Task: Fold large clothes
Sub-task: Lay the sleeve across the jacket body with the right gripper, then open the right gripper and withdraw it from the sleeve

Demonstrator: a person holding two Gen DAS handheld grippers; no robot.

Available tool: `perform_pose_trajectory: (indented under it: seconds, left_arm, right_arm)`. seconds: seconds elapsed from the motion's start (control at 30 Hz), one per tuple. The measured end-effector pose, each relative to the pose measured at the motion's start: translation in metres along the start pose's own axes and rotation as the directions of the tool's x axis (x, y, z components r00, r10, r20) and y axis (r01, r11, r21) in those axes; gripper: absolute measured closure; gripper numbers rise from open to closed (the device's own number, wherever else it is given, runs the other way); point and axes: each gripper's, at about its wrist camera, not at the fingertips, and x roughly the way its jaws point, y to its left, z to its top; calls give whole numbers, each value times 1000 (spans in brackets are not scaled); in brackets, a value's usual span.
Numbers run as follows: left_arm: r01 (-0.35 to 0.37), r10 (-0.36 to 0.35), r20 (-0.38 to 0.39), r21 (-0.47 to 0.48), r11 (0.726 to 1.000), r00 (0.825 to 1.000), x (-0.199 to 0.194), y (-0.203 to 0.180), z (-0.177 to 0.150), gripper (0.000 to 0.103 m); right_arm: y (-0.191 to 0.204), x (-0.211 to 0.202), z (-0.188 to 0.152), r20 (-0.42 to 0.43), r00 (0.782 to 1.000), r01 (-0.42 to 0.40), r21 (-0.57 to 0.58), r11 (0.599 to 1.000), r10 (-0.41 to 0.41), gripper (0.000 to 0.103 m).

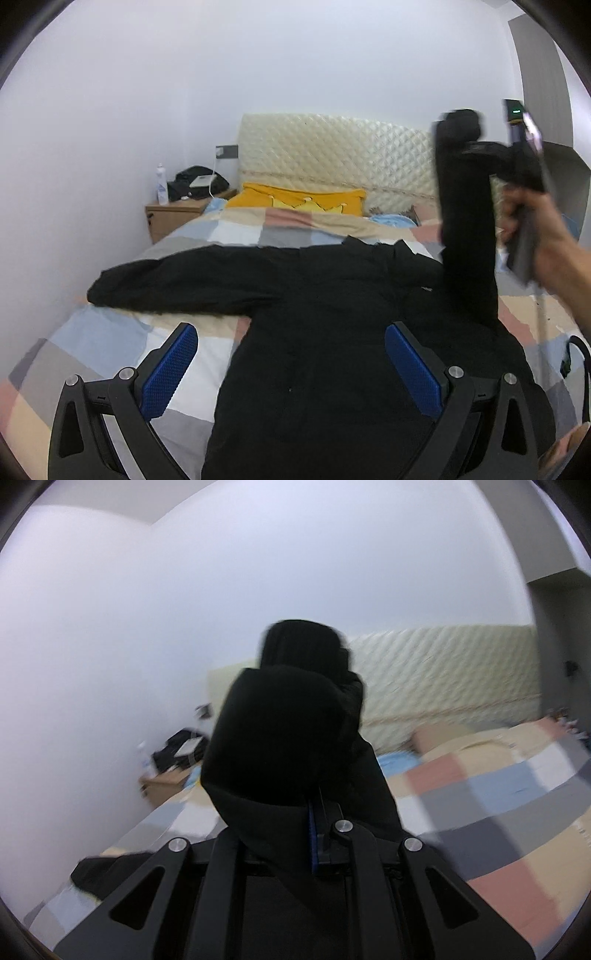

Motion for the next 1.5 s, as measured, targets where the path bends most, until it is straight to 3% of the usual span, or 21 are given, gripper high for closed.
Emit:
perform_pose_trajectory:
  seconds: [0.23,0.47,0.7,1.03,1.2,1.37,1.5]
  left_arm:
    - [-10,10,-3,-41,999,1000,8,17,-5,1]
    - [2,-3,-7,-126,992,1000,16,39,-9,1]
    - [-1,-6,-74,-101,995,997,39,37,-18,1]
    - [-2,-8,-98,-102,995,995,49,35,-21,1]
    - [3,-13,-104,-101,995,994,51,32,-23,1]
    - [8,-20,-113,-101,995,993,55,32,-26,1]
    - [-2,-11,-118,-109,994,993,56,35,-27,1]
  right_arm:
    - [53,53,-80,-130,984,-124,23,992,126,90]
    - [82,95,-147,-251,960,-146,-85,986,121,90]
    - [102,107,-199,-339,933,-175,-131,976,122,90]
    - [115,124,-239,-406,913,-129,-202,971,37,89]
    - [119,125,-239,-413,911,-120,-220,968,19,86]
    - [115,120,-233,-433,900,-129,-178,975,40,79]
    - [114,112,-229,-452,889,-150,-144,978,70,59]
